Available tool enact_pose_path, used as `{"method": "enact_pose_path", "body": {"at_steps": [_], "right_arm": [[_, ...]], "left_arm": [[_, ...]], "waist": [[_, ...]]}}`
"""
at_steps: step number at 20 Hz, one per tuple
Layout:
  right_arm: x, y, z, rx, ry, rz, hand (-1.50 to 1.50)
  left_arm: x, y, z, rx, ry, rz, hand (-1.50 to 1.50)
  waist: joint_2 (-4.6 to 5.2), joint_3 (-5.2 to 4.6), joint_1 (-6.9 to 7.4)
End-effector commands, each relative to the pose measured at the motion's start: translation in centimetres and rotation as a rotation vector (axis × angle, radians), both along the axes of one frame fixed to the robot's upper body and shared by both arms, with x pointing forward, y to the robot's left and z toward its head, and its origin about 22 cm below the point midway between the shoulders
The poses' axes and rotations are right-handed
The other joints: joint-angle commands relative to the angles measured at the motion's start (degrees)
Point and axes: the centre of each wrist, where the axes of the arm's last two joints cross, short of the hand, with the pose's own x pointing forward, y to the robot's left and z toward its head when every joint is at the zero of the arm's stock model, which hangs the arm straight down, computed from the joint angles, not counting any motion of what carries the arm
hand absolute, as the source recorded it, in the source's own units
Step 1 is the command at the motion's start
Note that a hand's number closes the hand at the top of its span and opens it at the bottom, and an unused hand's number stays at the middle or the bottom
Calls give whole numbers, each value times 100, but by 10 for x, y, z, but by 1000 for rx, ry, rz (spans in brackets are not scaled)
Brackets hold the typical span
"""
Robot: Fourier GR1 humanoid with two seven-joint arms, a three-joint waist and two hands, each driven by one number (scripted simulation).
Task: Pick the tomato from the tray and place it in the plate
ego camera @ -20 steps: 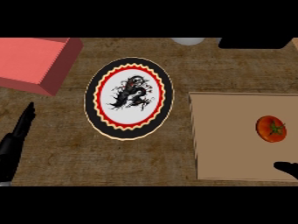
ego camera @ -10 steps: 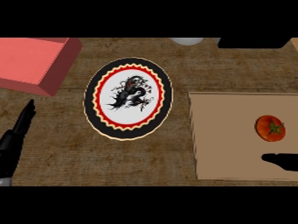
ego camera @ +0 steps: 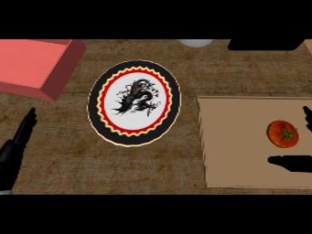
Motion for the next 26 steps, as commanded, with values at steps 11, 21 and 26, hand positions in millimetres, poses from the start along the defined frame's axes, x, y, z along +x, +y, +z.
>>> {"method": "enact_pose_path", "body": {"at_steps": [11, 21, 26], "right_arm": [[11, 24, -17, -4, -94, 30, 150], [106, 20, 62, -599, 67, 660, 150], [154, 32, 92, -696, -83, 682, 150]], "left_arm": [[-8, 0, 2, 7, 6, 1, 0], [28, -31, 25, 8, -62, -167, 0], [31, -30, 11, 8, -38, -140, 0]], "waist": [[-3, 0, -6], [289, 10, 1021], [262, 17, 832]]}}
